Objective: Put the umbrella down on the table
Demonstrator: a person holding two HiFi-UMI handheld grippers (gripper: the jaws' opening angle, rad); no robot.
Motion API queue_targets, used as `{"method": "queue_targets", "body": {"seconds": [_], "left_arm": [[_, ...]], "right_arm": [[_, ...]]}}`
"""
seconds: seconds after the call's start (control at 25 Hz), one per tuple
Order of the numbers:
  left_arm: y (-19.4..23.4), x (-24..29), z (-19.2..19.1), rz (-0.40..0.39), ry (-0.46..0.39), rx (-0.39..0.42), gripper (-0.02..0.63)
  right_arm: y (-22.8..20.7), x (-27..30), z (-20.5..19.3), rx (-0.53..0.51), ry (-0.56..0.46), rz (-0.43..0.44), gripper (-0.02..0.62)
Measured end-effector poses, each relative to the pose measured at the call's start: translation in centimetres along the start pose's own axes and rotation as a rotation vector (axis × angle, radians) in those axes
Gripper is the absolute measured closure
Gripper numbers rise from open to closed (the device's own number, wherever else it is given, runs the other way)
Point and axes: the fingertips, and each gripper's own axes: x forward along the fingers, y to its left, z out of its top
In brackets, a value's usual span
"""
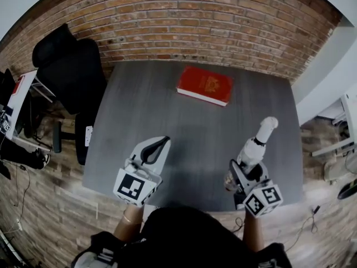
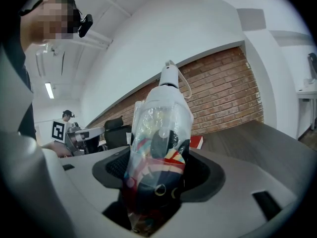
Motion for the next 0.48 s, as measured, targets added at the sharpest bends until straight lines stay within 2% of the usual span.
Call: {"method": "queue_targets", "body": {"seconds": [0.24, 0.48], "left_arm": [[0.9, 1.4, -0.9, -0.03, 0.025, -0.006, 0.603], [1.9, 2.8, -1.8, -0.027, 0.049, -0.006, 0.603]], "right_arm": [[-1.7, 1.5, -2.8, 0.032, 0.083, -0.035, 0.307], [-3.3, 3.1, -4.7, 0.032, 0.147, -0.063, 0.307]]}}
